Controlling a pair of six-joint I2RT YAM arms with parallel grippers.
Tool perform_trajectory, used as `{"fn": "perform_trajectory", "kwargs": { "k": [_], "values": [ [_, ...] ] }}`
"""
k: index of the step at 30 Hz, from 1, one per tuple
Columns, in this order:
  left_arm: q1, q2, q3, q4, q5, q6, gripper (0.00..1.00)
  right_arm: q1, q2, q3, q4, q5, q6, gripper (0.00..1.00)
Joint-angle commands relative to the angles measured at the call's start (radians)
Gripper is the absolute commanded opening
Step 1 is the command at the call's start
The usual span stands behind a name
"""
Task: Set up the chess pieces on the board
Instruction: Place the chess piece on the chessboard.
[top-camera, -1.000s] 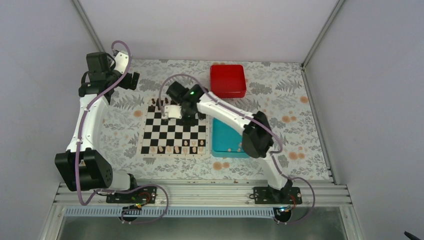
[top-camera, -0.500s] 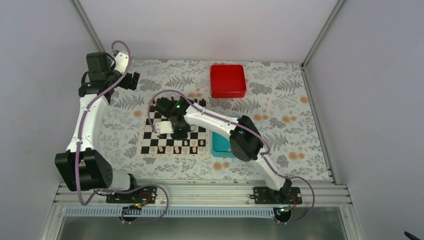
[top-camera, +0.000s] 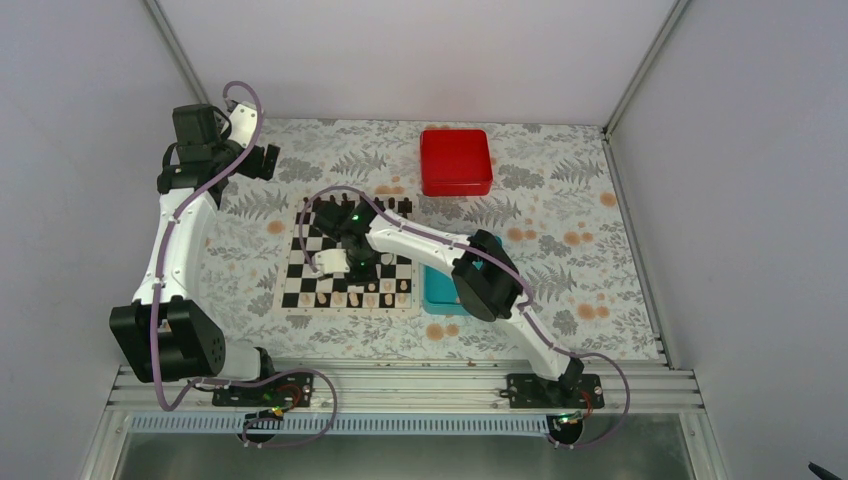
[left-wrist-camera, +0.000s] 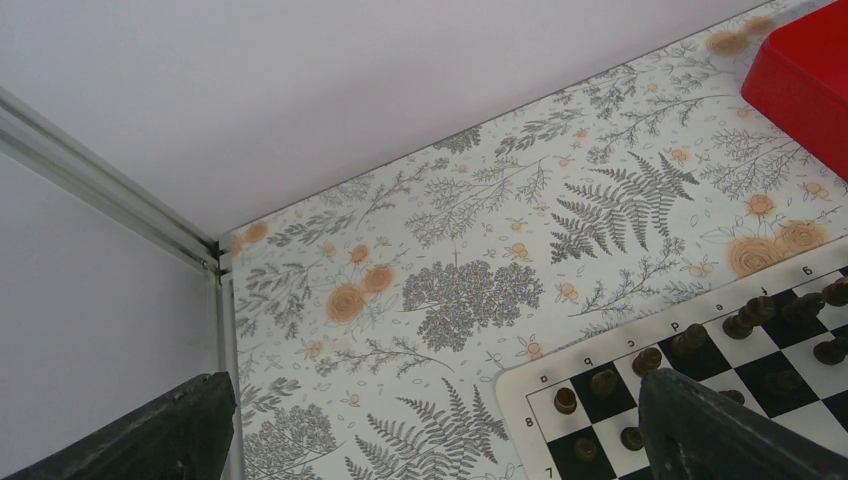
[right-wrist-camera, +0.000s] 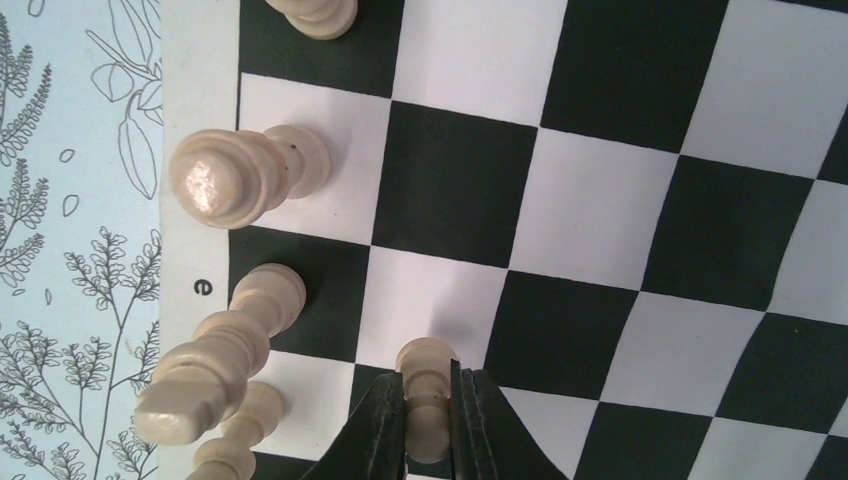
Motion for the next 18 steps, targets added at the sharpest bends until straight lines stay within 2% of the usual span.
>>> {"fn": "perform_trajectory", "kwargs": {
  "k": [1,18],
  "values": [
    [0.007,-0.016,0.005,0.001,0.024,0.007,1.00,0.011,0.015,-0.021,0.023,-0.028,-0.021,0.09],
    [0.006,-0.020,-0.004,0.009,0.020,0.010,1.00,0.011,0.048,-0.018,0.041,-0.038,-0.027,0.10]
  ]
}}
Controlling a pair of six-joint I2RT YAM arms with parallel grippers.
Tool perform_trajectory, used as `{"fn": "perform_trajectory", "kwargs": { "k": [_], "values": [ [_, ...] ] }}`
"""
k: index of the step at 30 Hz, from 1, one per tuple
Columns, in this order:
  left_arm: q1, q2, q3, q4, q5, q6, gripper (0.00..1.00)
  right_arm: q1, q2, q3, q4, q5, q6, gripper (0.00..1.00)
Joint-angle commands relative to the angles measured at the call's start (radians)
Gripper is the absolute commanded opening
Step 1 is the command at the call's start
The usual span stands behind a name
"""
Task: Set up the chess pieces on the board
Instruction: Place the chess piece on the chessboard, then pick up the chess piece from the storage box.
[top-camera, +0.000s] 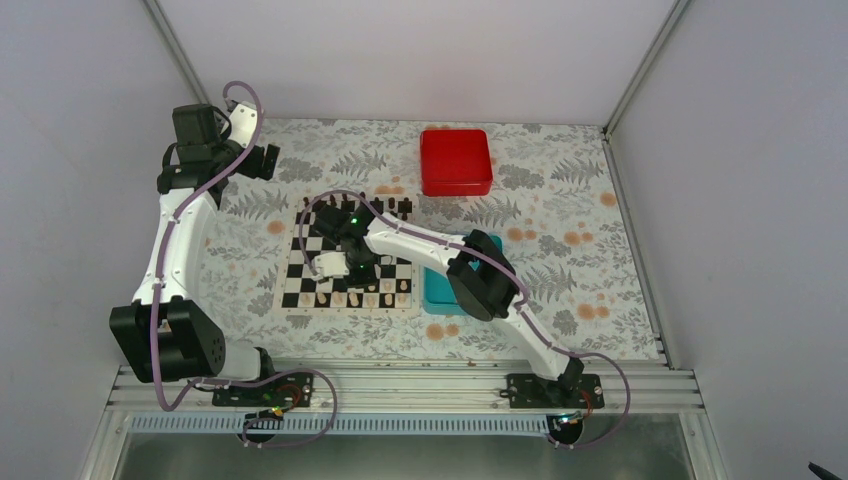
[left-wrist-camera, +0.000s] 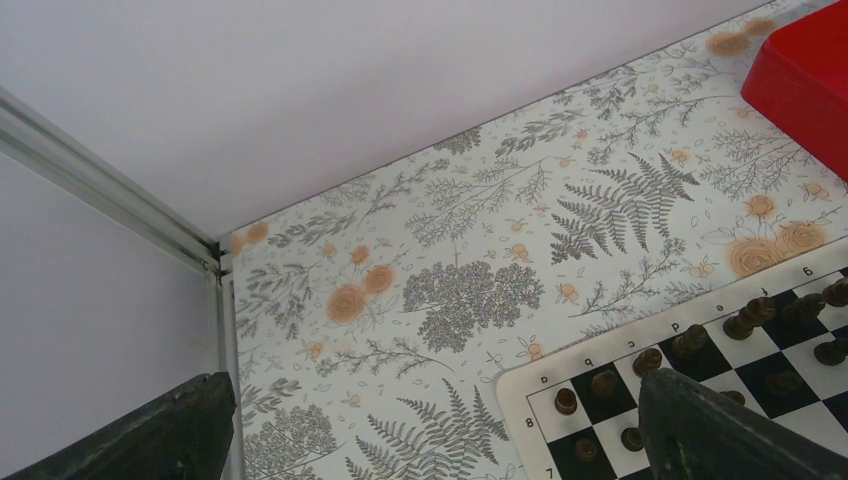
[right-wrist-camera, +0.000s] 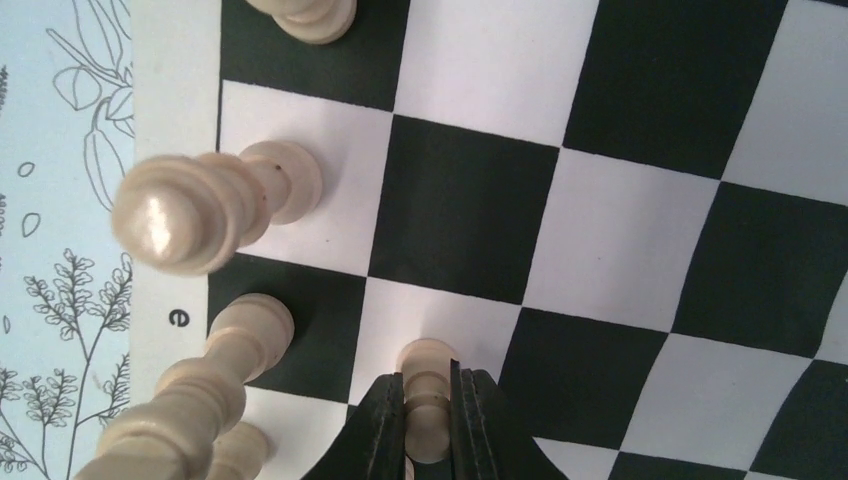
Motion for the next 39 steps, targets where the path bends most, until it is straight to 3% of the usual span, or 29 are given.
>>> {"fn": "perform_trajectory", "kwargs": {
  "k": [1,7,16,24,29,35,39],
  "values": [
    [0.006,-0.018,-0.005,0.008,0.021,0.010,1.00,0.012,0.027,0.001,0.010,-0.022,-0.014,0.09],
    [0.006,-0.018,-0.006,0.009,0.024,0.010,1.00,0.011,0.020,0.001,0.017,-0.014,-0.011,0.12],
    [0.006,-0.019,0.000,0.004,0.024,0.010,1.00,0.005,-0.069,-0.008,0.020,0.019,0.006,0.31],
    [0.006,-0.019,-0.001,0.002,0.018,0.013,1.00,-0.049,-0.263,-0.073,0.000,0.040,0.043,0.33],
    [0.007,-0.018,-0.001,0.001,0.015,0.014,1.00,-0.202,-0.441,-0.245,0.005,0.038,0.071,0.35],
    [0.006,-0.009,-0.002,0.005,0.015,0.014,1.00,-0.452,-0.610,-0.582,0.077,0.065,0.074,0.36],
    [0.006,-0.009,-0.011,0.010,0.007,0.015,1.00,-0.539,-0.682,-0.757,0.142,0.073,0.074,0.37]
  ]
}}
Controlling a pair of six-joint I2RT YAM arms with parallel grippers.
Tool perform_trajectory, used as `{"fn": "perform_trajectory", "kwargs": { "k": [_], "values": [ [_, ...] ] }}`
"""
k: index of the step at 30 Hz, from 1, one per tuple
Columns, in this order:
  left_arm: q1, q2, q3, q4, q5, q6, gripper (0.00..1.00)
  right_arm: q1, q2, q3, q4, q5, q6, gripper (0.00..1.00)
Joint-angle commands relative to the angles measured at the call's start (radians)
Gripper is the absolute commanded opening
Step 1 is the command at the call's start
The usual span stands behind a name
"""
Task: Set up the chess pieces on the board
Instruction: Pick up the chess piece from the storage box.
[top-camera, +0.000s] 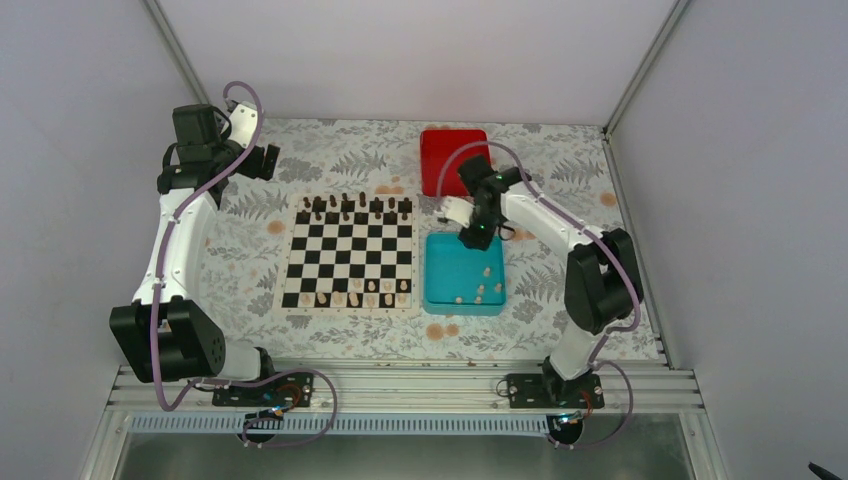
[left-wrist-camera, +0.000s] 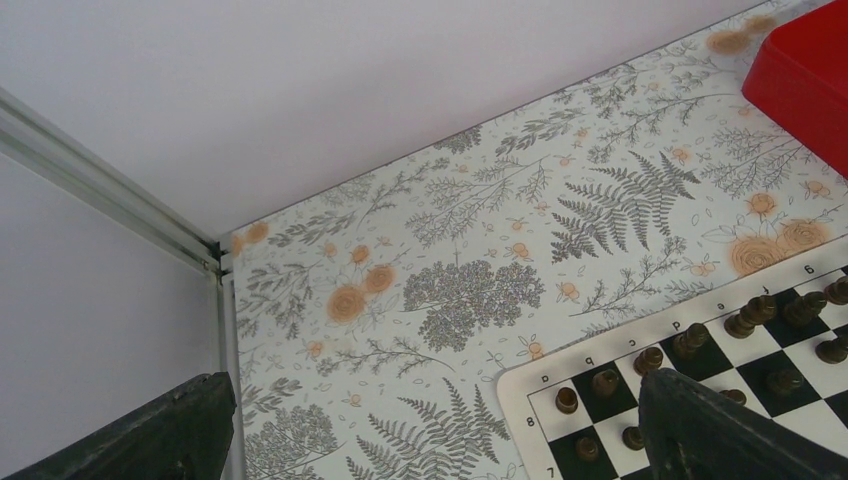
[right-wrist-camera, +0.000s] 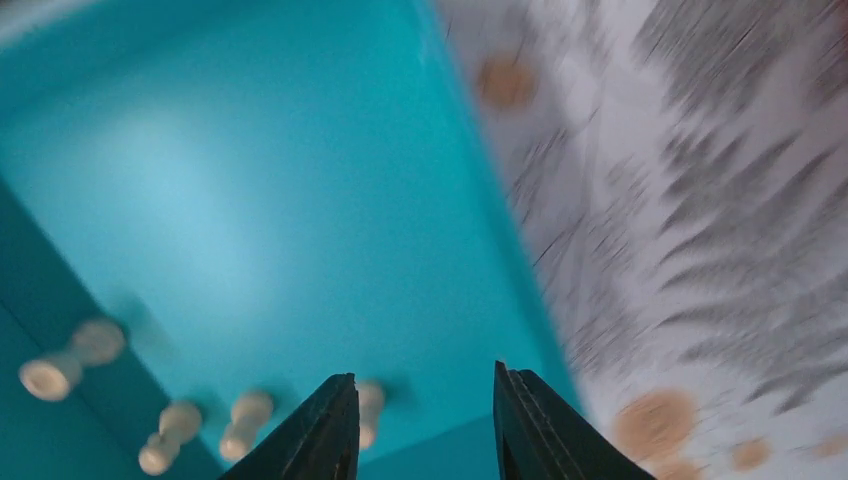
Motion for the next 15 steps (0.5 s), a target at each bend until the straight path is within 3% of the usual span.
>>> {"fn": "perform_trajectory", "kwargs": {
  "k": [1,15],
  "values": [
    [0.006,-0.005,-0.010,0.009,0.007,0.011,1.00,-0.032,-0.063,-0.151,0.055,0.002,0.017,0.38],
    [0.006,-0.002,0.000,-0.006,0.007,0.005,1.00,-0.046,-0.045,-0.276,0.096,0.068,-0.019,0.39]
  ]
}}
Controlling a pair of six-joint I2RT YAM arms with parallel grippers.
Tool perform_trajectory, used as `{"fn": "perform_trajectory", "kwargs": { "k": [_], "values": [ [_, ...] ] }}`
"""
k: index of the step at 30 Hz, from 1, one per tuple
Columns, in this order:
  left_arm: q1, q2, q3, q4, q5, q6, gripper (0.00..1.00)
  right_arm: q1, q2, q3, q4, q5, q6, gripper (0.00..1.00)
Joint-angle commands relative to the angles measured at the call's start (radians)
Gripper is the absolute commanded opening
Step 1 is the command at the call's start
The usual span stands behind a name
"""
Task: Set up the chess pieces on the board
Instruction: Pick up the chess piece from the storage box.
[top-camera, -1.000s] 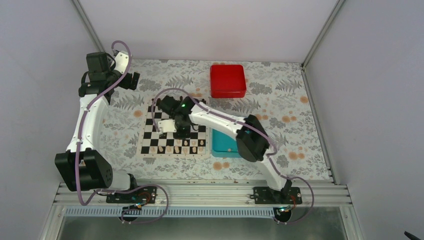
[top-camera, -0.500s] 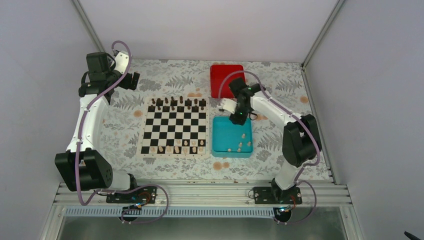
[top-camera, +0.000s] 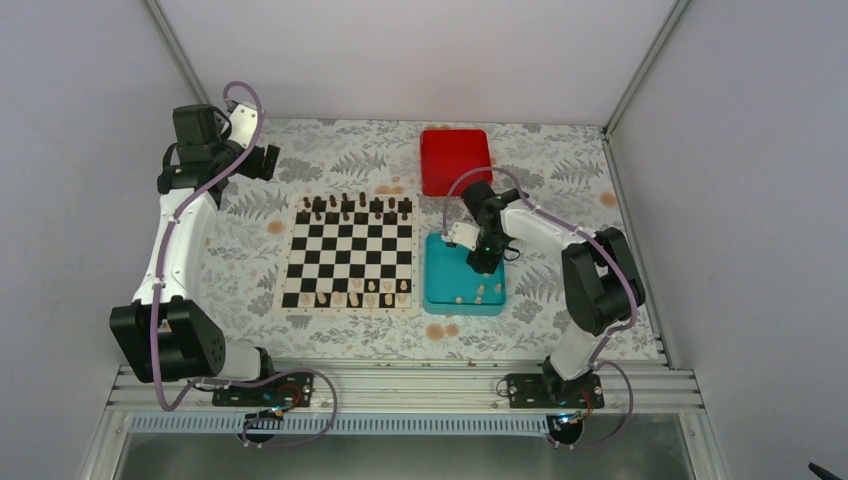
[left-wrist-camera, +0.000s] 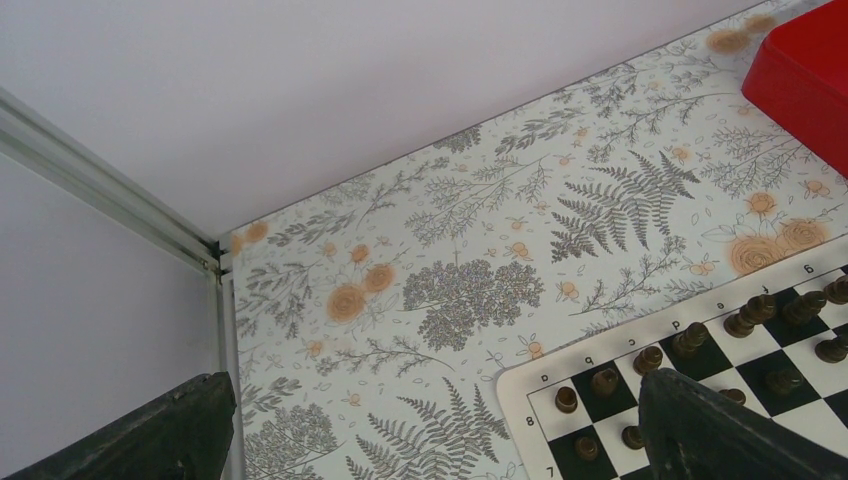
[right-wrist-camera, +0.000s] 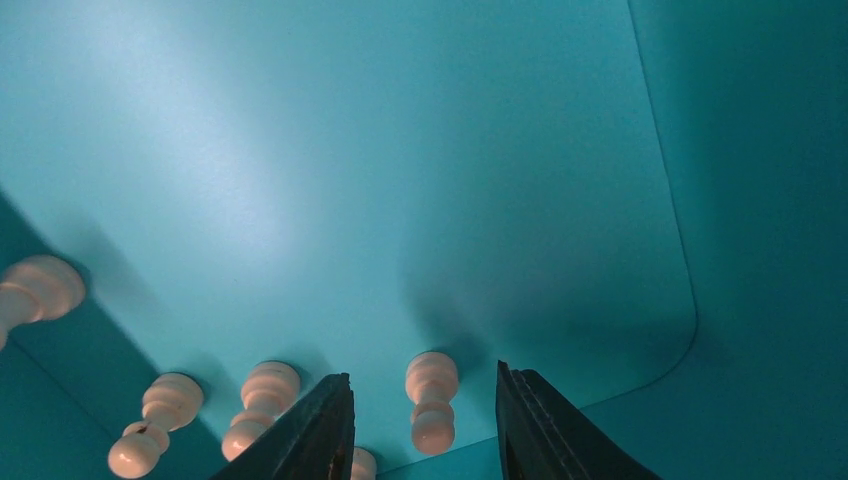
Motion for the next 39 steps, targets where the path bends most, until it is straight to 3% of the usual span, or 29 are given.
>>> {"fn": "perform_trajectory", "kwargs": {
  "k": [1,18,39],
  "values": [
    [0.006,-0.001,0.000,-0.004,0.007,0.005,1.00,-0.003,-0.032,-0.018,0.016,0.047,-0.033,0.39],
    [0.005,0.002,0.006,-0.008,0.025,0.004,1.00,-0.006,-0.033,-0.025,-0.057,0.090,-0.096,0.37],
    [0.005,0.008,0.018,-0.014,0.037,0.001,1.00,-0.006,0.019,-0.061,-0.002,0.072,-0.097,0.31]
  ]
}}
